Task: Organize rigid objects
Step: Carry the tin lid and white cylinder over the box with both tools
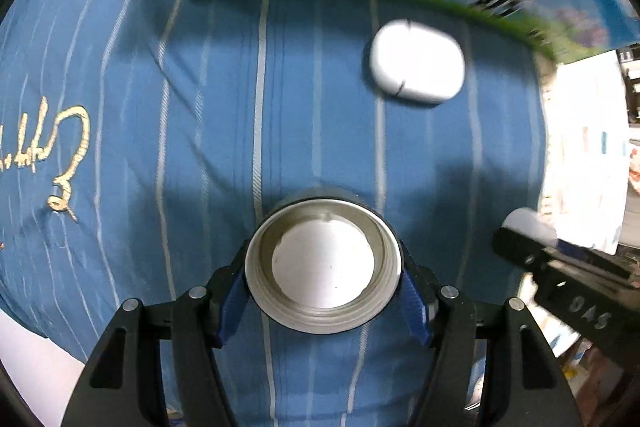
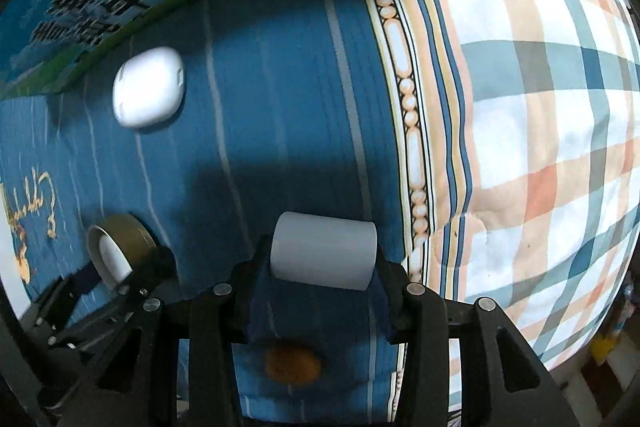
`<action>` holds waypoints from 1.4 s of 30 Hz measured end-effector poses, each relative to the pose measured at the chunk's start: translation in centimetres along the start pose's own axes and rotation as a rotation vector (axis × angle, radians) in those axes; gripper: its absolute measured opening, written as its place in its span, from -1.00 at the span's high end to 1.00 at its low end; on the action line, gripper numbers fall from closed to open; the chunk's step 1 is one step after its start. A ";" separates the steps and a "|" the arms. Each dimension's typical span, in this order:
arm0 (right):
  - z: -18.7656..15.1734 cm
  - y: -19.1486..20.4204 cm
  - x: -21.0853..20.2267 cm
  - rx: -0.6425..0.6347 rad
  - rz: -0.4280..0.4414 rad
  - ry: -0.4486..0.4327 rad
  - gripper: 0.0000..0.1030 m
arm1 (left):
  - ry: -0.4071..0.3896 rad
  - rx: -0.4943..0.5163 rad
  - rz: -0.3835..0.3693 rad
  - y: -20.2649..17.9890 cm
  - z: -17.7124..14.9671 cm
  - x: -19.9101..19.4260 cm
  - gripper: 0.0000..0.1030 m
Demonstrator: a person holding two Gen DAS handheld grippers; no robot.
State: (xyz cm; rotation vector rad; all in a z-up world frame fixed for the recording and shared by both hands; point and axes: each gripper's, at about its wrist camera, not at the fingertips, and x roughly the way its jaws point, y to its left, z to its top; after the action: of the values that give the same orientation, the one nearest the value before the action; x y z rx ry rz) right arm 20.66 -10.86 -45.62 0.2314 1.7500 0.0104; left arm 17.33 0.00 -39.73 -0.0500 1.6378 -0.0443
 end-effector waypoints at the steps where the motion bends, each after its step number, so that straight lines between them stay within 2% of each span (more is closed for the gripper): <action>1: -0.5 0.1 -0.5 -0.010 0.004 -0.007 0.12 | -0.013 0.002 -0.008 0.2 -0.3 -1.1 -0.21; 11: -4.5 1.5 -9.4 -0.108 0.050 -0.156 0.12 | -0.228 0.049 -0.073 -0.6 -2.2 -13.8 -0.22; 18: -5.0 1.9 -15.8 -0.142 0.101 -0.253 0.12 | -0.327 0.070 -0.113 -0.8 -1.6 -18.9 -0.22; 20: -5.3 1.5 -18.2 -0.150 0.122 -0.282 0.12 | -0.348 0.076 -0.122 -1.0 -1.4 -19.8 -0.22; 24: -4.3 1.9 -20.5 -0.162 0.162 -0.312 0.12 | -0.382 0.075 -0.151 -1.1 -0.2 -21.2 -0.21; 29: -2.2 2.3 -22.7 -0.166 0.201 -0.335 0.12 | -0.411 0.066 -0.163 -1.1 3.0 -22.7 -0.22; 33: 0.5 2.5 -23.7 -0.165 0.214 -0.348 0.12 | -0.418 0.051 -0.146 -0.5 7.0 -23.1 -0.22; 38: 5.9 2.9 -23.4 -0.153 0.184 -0.357 0.12 | -0.353 0.020 -0.144 0.6 12.5 -21.0 -0.22; 42: 10.4 3.1 -20.9 -0.148 0.155 -0.306 0.12 | -0.267 0.002 -0.132 1.3 15.9 -17.4 -0.22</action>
State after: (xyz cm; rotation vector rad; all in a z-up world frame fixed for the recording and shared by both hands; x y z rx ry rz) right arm 34.83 -12.42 -26.87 0.2455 1.4169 0.2064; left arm 34.36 2.37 -23.57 -0.1564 1.3661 -0.1349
